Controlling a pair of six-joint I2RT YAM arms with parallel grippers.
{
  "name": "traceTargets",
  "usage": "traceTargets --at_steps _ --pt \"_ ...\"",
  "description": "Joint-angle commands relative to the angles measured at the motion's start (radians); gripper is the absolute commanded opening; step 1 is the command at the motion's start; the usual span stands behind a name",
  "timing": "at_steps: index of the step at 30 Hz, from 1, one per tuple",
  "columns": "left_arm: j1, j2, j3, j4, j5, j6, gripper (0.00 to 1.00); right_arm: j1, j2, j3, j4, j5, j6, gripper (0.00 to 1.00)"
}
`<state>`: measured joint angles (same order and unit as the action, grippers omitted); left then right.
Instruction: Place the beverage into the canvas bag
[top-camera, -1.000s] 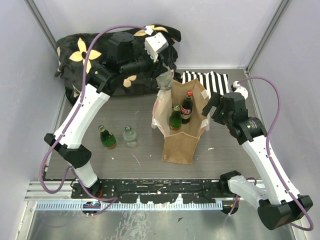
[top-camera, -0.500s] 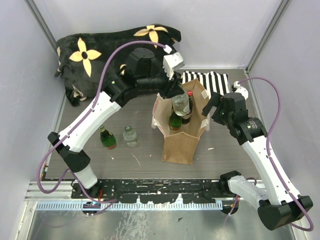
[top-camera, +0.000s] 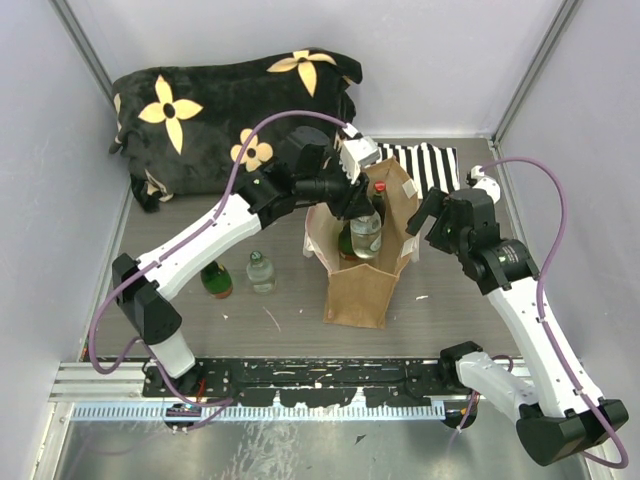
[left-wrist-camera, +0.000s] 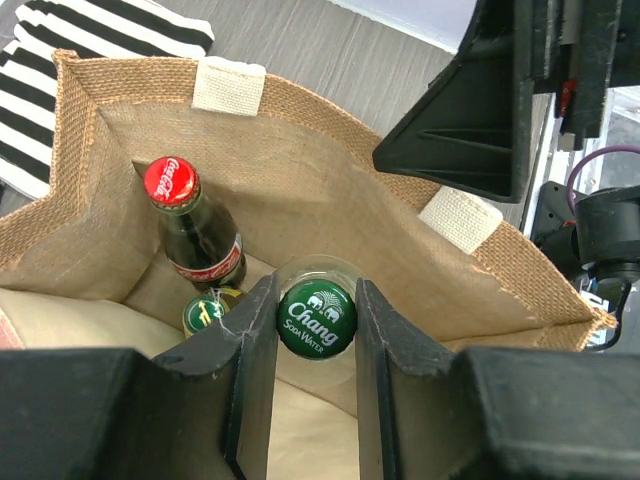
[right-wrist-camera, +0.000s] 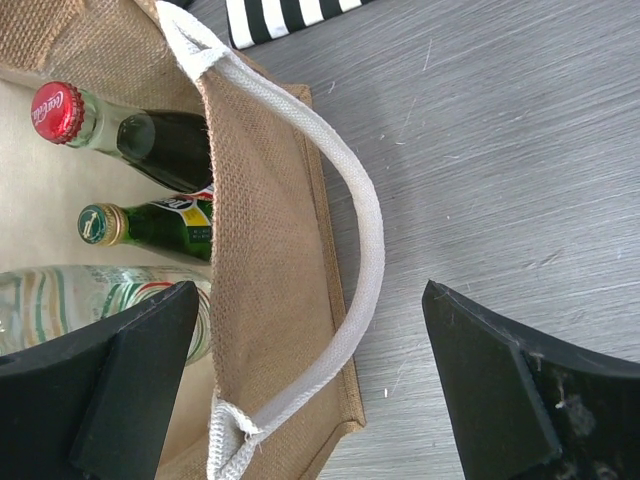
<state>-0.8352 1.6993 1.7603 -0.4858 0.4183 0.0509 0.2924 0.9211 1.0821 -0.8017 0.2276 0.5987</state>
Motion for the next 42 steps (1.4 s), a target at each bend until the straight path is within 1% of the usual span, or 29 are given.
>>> traceTargets --at_steps 1,9,17,35,42 --pt "-0.006 0.0 0.008 0.241 0.035 -0.033 0.0 -0.001 -0.032 0.018 -0.007 0.032 0.016 1.0" --pt "-0.011 0.095 0.001 0.279 0.034 -0.028 0.0 -0.002 -0.055 0.023 -0.039 0.059 0.021 1.0" --pt "-0.017 0.159 -0.02 0.304 0.016 0.011 0.0 -0.002 -0.069 0.034 -0.073 0.08 0.022 1.0" --pt "-0.046 0.179 -0.16 0.454 -0.059 0.097 0.0 -0.002 -0.074 0.05 -0.114 0.099 0.029 1.0" --pt "-0.069 0.174 -0.22 0.472 -0.074 0.146 0.0 -0.002 -0.068 0.051 -0.113 0.095 0.03 1.0"
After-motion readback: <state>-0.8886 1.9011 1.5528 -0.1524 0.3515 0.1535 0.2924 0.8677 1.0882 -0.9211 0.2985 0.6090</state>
